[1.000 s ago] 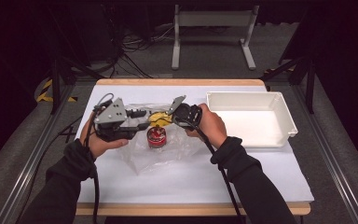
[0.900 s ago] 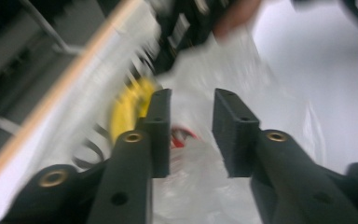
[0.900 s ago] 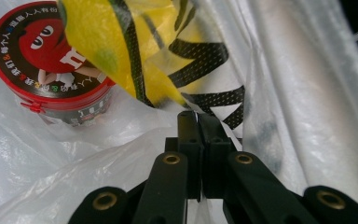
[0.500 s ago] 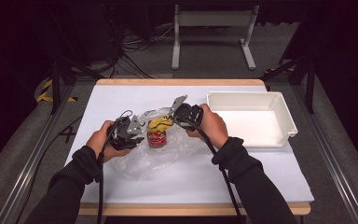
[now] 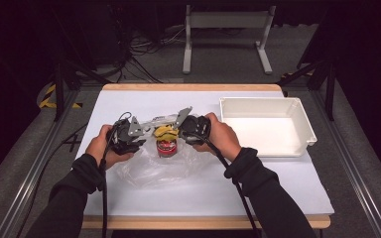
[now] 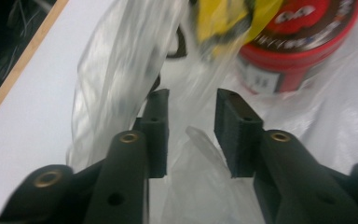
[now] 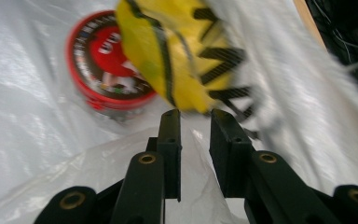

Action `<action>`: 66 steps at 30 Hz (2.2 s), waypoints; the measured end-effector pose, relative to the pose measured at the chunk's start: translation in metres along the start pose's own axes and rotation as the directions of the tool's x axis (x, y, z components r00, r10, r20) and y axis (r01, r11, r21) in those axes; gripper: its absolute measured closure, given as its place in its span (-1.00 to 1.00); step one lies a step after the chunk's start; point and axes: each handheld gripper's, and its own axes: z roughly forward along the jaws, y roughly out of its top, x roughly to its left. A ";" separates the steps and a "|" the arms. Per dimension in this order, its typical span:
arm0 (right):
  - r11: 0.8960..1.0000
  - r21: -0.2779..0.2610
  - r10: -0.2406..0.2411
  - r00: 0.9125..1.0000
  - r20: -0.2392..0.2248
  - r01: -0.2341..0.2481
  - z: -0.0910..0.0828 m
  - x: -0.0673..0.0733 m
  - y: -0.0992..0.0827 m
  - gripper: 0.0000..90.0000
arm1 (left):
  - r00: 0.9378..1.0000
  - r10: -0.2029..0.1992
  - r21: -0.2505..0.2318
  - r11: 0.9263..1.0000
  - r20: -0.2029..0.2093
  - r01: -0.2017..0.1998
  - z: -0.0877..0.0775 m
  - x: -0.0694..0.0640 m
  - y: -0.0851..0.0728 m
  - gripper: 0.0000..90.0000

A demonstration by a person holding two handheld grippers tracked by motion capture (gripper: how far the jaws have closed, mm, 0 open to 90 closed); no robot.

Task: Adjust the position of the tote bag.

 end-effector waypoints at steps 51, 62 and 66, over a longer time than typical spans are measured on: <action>0.955 0.295 0.008 0.995 0.104 -0.038 0.046 -0.015 -0.029 -0.05 | 0.994 -0.093 0.156 0.982 -0.062 0.102 0.023 0.030 -0.035 0.11; 0.998 0.060 0.006 1.000 0.014 -0.007 0.012 -0.007 -0.010 0.68 | 0.997 -0.043 -0.033 0.998 0.069 0.045 -0.007 0.018 -0.018 0.77; 0.998 0.052 -0.018 0.998 -0.059 0.021 0.012 0.000 -0.006 0.86 | 0.987 0.010 -0.067 0.998 0.159 0.001 -0.012 0.008 -0.011 0.88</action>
